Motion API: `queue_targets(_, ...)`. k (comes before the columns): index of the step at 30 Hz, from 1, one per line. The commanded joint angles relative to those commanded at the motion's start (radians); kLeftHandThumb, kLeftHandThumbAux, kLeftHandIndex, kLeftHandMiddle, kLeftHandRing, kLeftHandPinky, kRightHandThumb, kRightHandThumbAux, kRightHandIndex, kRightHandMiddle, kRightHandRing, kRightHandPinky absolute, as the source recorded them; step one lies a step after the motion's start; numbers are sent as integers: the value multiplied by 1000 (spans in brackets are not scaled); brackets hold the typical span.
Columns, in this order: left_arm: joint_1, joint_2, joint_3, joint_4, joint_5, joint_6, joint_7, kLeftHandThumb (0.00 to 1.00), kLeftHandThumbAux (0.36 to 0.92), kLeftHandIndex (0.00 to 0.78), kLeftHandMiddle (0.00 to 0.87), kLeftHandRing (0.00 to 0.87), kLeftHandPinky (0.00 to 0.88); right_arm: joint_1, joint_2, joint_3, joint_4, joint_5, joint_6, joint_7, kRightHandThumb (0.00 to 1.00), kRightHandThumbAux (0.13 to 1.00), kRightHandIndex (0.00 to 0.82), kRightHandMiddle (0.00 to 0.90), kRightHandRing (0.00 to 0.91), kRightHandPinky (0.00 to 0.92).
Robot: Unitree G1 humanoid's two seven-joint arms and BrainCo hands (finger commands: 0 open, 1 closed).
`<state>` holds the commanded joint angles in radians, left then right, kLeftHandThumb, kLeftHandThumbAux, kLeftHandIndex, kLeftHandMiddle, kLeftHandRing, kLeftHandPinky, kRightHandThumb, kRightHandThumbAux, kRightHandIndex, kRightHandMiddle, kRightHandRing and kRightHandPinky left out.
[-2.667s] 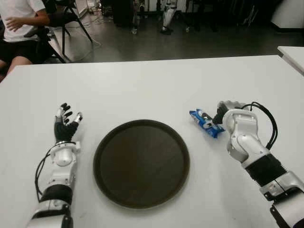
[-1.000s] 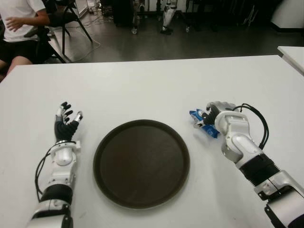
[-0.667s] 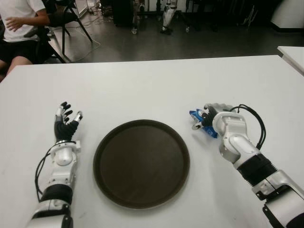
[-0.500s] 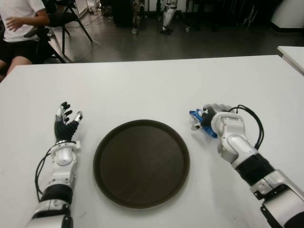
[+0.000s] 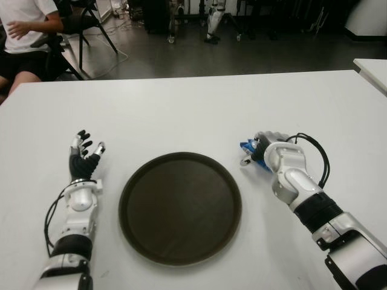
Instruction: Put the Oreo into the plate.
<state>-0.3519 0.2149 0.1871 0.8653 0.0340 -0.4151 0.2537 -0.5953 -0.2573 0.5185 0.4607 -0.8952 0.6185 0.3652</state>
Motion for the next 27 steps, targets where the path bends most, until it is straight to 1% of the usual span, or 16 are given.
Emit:
queue_targets(2, 1, 0, 2, 0, -3, -3, -2, 257, 639, 92, 188, 157, 59, -1, 4, 1, 5, 4, 7, -3, 53, 639, 569, 562, 263, 83)
queue_targets(4, 1, 1, 3, 1, -4, -5, -4, 258, 639, 95, 194, 162, 60, -2, 8, 2, 12, 7, 13, -6, 73, 639, 592, 588, 286, 137)
queue_targets(8, 1, 2, 3, 5, -2, -6, -2, 256, 638, 88, 176, 148, 51, -5, 11, 1, 37, 19, 8, -21, 85, 638, 588, 602, 319, 240)
queue_targets(9, 1, 3, 3, 6, -2, -8, -2, 255, 639, 87, 174, 146, 50, -5, 13, 0, 41, 22, 11, -25, 86, 638, 588, 603, 323, 250)
queue_targets(10, 1, 4, 3, 7, -1, -9, -3, 255, 643, 84, 169, 143, 55, -6, 14, 0, 43, 24, 13, -28, 86, 640, 588, 622, 354, 308)
queue_targets(11, 1, 4, 3, 8, -2, -11, -4, 255, 646, 83, 166, 141, 58, -8, 17, 0, 53, 27, 14, -35, 85, 642, 589, 634, 373, 346)
queue_targets(13, 1, 5, 3, 9, -3, -13, -7, 257, 648, 81, 164, 140, 62, -12, 19, -1, 70, 31, 13, -46, 84, 643, 582, 638, 389, 374)
queue_targets(16, 2, 5, 4, 9, -4, -15, -11, 262, 649, 79, 163, 139, 65, -15, 21, -2, 84, 36, 11, -56, 81, 644, 574, 634, 385, 360)
queue_targets(17, 4, 5, 5, 7, -5, -15, -13, 263, 649, 79, 161, 137, 64, -14, 17, -4, 91, 40, 3, -60, 81, 644, 575, 634, 373, 338)
queue_targets(18, 5, 5, 5, 5, -6, -15, -16, 263, 648, 77, 157, 132, 61, -13, 13, -5, 97, 44, -3, -64, 71, 644, 565, 611, 348, 290)
queue_targets(19, 6, 5, 6, 5, -6, -15, -17, 263, 648, 75, 150, 124, 56, -13, 11, -6, 101, 47, -8, -66, 56, 643, 549, 577, 312, 221)
queue_targets(21, 7, 5, 6, 3, -6, -15, -19, 261, 648, 72, 143, 117, 51, -14, 2, -3, 103, 51, -15, -57, 36, 636, 523, 524, 266, 141)
queue_targets(23, 8, 5, 5, -1, -6, -12, -20, 258, 648, 70, 138, 111, 48, -18, -7, 1, 108, 54, -24, -39, 14, 602, 467, 419, 202, 57)
queue_targets(24, 10, 4, 4, -8, -6, -8, -20, 257, 648, 69, 138, 111, 47, -21, -13, 4, 110, 55, -27, -28, 11, 593, 455, 398, 191, 46)
queue_targets(26, 12, 4, 4, -15, -6, -4, -21, 255, 646, 69, 139, 110, 45, -29, -21, 9, 120, 53, -29, -11, 4, 554, 372, 303, 164, 20)
queue_targets(27, 12, 4, 4, -16, -7, -3, -22, 254, 646, 69, 139, 110, 45, -30, -23, 10, 123, 53, -29, -7, 3, 547, 356, 288, 161, 17)
